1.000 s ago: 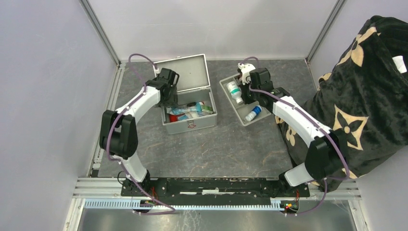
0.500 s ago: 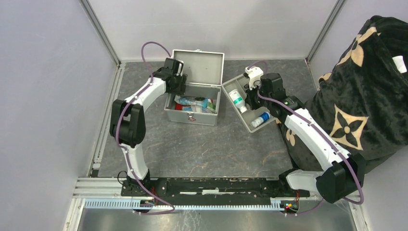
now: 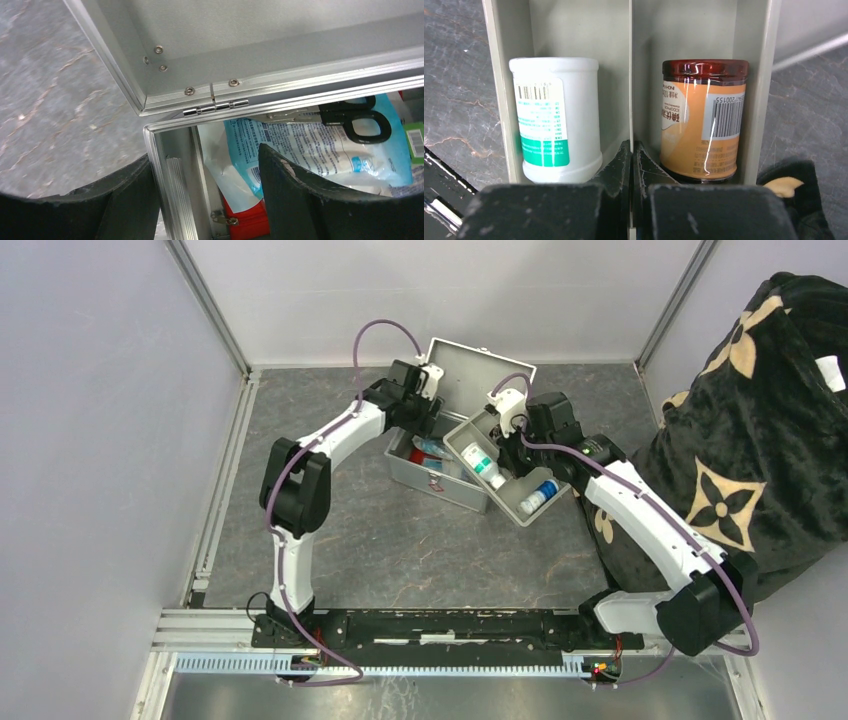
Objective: Organize the medicine kit
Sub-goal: Move the medicine box to the center of the board.
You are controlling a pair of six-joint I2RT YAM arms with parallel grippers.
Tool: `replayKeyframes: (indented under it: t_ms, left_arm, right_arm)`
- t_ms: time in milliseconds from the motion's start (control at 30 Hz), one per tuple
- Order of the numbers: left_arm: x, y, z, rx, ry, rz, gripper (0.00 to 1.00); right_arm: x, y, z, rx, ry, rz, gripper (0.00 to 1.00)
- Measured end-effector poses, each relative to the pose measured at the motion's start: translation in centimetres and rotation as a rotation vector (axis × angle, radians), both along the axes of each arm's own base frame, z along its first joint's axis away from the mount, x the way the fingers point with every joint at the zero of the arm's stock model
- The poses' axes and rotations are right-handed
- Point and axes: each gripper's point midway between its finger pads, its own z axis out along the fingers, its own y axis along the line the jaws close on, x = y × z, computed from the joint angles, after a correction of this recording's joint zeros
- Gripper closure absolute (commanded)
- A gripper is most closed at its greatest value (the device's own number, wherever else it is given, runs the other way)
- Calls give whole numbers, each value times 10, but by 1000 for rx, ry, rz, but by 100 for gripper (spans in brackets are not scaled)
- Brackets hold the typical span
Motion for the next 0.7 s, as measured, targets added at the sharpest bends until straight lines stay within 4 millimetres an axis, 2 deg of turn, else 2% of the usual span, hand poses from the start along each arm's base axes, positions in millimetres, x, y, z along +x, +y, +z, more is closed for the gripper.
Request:
replayKeyframes:
  t_ms: [133,233,300,433,533,633,700]
  left_arm:
    - [-12,-26,1,-22,6,-61,25]
    - [-9,-36,11,-79,-9,-35,21]
    - [-2,-32,25,-144,-19,19,19]
    - [10,0,74,-287,-86,157,17]
    - [9,34,124,-382,-175,287,16]
    - [-6,59,163,-445,-249,410,16]
    - [-23,70,174,-464,-275,464,16]
  right_arm:
    - [0,5,7,-3,-15,23,100]
    - [1,5,10,-12,-23,33,100]
    - [2,6,9,-21,-29,45,100]
    - [5,6,7,-47,-28,69,100]
    - [15,10,9,-67,-38,89,100]
    - [27,15,12,-86,-57,113,100]
    - [38,20,13,-106,-71,140,100]
